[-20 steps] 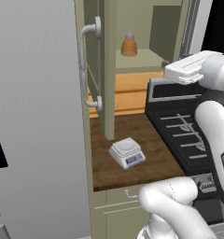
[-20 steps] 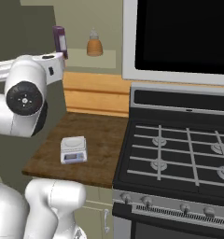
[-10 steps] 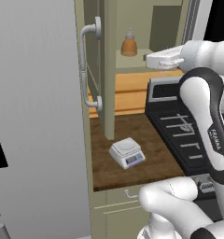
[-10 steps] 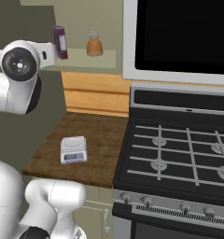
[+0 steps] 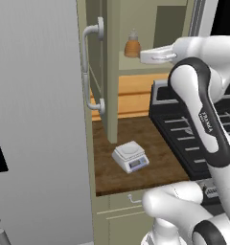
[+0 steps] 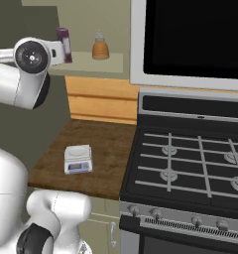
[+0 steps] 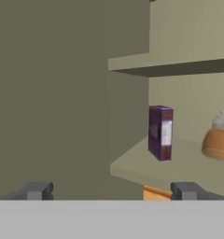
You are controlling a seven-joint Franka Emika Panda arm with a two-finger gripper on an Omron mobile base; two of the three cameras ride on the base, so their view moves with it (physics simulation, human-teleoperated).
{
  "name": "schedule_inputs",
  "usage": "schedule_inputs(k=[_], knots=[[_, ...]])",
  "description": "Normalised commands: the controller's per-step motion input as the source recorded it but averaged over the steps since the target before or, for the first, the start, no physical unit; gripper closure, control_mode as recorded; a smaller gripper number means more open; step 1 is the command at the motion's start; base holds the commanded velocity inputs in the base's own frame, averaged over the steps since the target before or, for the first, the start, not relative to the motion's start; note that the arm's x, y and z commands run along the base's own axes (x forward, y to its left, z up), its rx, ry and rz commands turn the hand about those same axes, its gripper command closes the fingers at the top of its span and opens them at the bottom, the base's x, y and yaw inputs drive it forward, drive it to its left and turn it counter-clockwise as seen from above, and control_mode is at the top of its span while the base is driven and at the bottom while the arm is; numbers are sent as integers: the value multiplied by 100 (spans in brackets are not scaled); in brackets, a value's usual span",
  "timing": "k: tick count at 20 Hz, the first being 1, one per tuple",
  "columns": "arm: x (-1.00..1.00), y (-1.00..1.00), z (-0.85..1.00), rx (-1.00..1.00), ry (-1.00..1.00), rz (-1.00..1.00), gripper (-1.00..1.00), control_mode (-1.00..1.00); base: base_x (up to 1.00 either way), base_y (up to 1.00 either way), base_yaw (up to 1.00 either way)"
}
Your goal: Pick the cereal and place it on the digital scale for weighing, and close the cabinet.
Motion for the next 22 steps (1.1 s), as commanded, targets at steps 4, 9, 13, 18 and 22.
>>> schedule_inputs(k=[4, 9, 13, 18, 22], knots=[[42, 0, 0, 0, 1, 0, -100, -100, 0, 0, 0], [30, 0, 0, 0, 1, 0, -100, -100, 0, 0, 0], [15, 2, 0, 0, 2, 0, -100, -100, 0, 0, 0], [20, 0, 0, 0, 1, 0, -100, -100, 0, 0, 0], [8, 0, 0, 0, 0, 0, -100, -100, 0, 0, 0]])
